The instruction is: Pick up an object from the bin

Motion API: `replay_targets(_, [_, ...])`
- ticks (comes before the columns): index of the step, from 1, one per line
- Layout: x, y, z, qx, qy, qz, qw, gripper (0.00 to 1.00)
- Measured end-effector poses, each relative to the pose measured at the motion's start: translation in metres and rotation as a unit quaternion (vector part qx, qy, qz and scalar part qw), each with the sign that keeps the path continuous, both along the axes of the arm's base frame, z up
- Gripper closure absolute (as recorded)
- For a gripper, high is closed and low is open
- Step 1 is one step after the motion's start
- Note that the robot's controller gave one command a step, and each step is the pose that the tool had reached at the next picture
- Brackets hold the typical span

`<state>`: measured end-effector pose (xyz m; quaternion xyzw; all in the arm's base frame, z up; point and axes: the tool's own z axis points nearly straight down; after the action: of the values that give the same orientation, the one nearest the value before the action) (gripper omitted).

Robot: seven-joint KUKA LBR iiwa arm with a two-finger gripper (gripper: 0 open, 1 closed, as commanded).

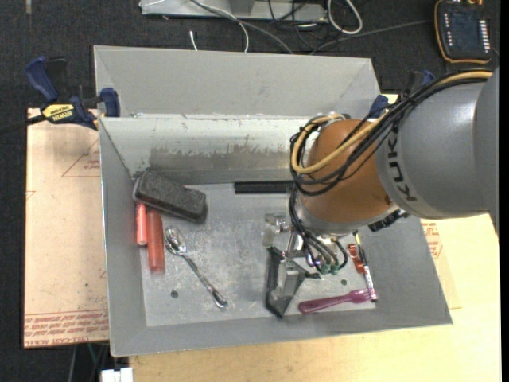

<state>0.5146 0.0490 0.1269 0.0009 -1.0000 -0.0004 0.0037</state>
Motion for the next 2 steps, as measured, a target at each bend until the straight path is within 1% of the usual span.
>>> replay_targets(1, [0.002, 0.0, 0.004, 0.0, -0.0033, -0.001, 1.0, 0.0])
replay_targets(2, [0.027, -0.075, -0.057, 0.0, -0.0021, -0.055, 0.9985, 0.0])
